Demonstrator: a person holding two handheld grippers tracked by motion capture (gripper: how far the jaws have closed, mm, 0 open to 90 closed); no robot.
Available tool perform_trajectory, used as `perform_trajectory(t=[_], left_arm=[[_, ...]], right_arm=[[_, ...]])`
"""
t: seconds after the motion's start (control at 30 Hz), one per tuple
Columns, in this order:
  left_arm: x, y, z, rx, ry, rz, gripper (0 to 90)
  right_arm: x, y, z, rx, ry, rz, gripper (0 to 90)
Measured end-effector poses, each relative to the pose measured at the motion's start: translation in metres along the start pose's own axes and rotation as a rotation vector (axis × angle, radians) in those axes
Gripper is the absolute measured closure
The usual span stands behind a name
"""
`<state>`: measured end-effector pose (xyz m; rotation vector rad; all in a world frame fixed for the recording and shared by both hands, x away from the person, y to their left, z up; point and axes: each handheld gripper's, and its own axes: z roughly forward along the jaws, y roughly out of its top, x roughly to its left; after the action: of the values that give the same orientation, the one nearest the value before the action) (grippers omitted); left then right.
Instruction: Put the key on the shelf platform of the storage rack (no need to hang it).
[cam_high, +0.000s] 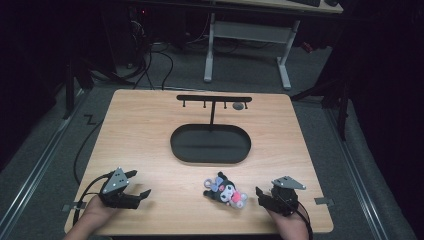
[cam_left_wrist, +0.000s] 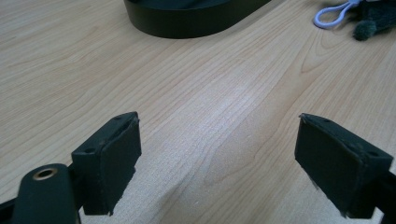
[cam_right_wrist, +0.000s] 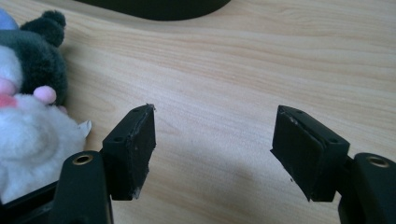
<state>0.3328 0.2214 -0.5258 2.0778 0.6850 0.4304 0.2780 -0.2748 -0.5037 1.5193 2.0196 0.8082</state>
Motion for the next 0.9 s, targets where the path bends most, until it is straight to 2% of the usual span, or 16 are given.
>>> perform_trajectory(t=[0.4,0.53,0.67,0.8,0.83,0.9], left_arm=[[0.0,0.0,0.0,0.002,0.0,-0.001,15.5],[0.0,0.0,0.0,0.0,0.002,0.0,15.5],[0.0,0.0,0.0,-0.002,-0.002,-0.001,15.5],[0.0,0.0,-0.001,-0.004,-0.003,0.0,15.5],[0.0,0.0,-0.001,-0.003,-0.003,0.0,15.5],[-0.001,-0.001,-0.001,-0.003,-0.002,0.001,15.5]], right_arm=[[0.003,0.003,0.0,0.084,0.021,0.004,32.7],[0.004,0.005,0.002,0.108,0.027,-0.021,32.7],[0.005,0.008,0.007,0.154,0.054,-0.017,32.7],[0.012,0.014,0.007,0.211,0.041,-0.064,32.8],[0.016,0.018,0.007,0.251,0.043,-0.091,32.8],[0.018,0.019,0.007,0.269,0.043,-0.103,32.8]])
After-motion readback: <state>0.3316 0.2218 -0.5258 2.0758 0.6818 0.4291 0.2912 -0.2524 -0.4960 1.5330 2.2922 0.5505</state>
